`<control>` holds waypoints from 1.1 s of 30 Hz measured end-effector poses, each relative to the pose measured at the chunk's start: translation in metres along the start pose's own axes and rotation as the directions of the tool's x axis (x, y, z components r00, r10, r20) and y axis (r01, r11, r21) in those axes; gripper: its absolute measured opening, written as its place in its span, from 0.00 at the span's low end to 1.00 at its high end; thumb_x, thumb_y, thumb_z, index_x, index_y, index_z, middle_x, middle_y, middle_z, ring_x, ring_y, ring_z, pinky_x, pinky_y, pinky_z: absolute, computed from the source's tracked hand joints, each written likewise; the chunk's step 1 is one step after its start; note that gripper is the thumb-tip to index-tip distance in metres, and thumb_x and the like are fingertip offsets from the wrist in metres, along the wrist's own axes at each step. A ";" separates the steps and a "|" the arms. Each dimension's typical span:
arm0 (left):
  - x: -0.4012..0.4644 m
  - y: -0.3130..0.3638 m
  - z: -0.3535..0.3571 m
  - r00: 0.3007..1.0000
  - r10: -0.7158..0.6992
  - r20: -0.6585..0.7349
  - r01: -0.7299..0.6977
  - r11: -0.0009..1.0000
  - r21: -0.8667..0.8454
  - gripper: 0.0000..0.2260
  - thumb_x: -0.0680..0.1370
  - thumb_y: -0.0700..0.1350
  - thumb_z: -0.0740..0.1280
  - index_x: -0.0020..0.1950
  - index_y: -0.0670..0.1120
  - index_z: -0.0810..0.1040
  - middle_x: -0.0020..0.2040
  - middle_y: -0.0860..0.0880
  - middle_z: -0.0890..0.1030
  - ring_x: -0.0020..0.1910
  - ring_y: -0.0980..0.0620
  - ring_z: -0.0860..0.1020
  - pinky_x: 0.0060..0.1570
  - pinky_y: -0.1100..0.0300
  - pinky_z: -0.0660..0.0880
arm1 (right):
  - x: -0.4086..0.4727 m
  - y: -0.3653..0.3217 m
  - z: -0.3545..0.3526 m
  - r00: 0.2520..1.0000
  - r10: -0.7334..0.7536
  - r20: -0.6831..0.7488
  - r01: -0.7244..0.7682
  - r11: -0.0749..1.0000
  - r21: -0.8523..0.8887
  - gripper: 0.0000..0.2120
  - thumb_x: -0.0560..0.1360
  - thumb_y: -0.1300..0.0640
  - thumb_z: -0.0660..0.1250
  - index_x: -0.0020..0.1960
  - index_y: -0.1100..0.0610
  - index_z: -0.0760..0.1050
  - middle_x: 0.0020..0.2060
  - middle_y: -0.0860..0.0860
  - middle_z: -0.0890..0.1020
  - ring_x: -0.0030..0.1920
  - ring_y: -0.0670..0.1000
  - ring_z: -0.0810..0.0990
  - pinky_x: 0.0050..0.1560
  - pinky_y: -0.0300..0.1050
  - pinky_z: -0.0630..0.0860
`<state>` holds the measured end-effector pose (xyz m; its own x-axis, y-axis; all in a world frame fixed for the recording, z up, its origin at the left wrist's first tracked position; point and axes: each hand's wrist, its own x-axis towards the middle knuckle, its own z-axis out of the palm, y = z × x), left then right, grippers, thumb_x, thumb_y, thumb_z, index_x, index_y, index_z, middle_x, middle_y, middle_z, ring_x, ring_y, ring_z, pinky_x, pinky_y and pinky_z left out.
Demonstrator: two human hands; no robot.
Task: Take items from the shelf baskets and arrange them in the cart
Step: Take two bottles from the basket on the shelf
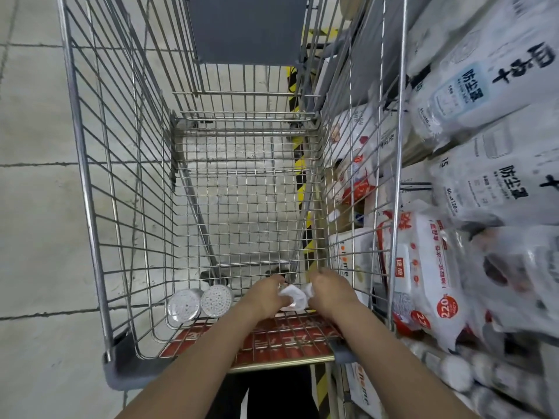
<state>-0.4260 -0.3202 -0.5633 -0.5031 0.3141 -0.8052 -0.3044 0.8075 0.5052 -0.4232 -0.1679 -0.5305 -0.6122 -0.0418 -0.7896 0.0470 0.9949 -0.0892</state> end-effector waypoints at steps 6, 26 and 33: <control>-0.028 0.005 -0.026 0.999 0.009 -0.045 -0.007 0.999 0.051 0.23 0.79 0.49 0.64 0.73 0.46 0.65 0.71 0.45 0.70 0.68 0.47 0.70 0.64 0.58 0.67 | -0.023 -0.003 -0.023 0.993 -0.068 -0.101 0.078 0.992 0.097 0.20 0.77 0.55 0.64 0.68 0.58 0.68 0.63 0.57 0.73 0.61 0.58 0.73 0.59 0.49 0.72; -0.294 0.104 -0.112 0.902 0.431 -0.025 -0.405 0.864 0.299 0.12 0.79 0.44 0.65 0.63 0.46 0.75 0.57 0.52 0.79 0.54 0.56 0.77 0.54 0.64 0.72 | -0.385 -0.021 -0.021 0.731 0.510 -0.454 0.031 0.639 0.769 0.17 0.80 0.52 0.61 0.69 0.47 0.69 0.64 0.45 0.75 0.63 0.46 0.73 0.61 0.39 0.68; -0.370 0.187 -0.025 0.648 0.750 0.133 -0.716 0.541 0.442 0.12 0.79 0.47 0.65 0.62 0.54 0.73 0.49 0.62 0.78 0.44 0.69 0.76 0.43 0.76 0.69 | -0.510 -0.016 0.033 0.545 0.671 -0.502 0.040 0.577 0.816 0.14 0.80 0.47 0.59 0.65 0.43 0.69 0.58 0.39 0.73 0.56 0.39 0.71 0.51 0.30 0.69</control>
<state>-0.3175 -0.2975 -0.1631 -0.4468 0.8754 -0.1846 0.5528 0.4324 0.7123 -0.0860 -0.1654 -0.1462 -0.6985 0.6912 -0.1854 0.6461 0.4977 -0.5786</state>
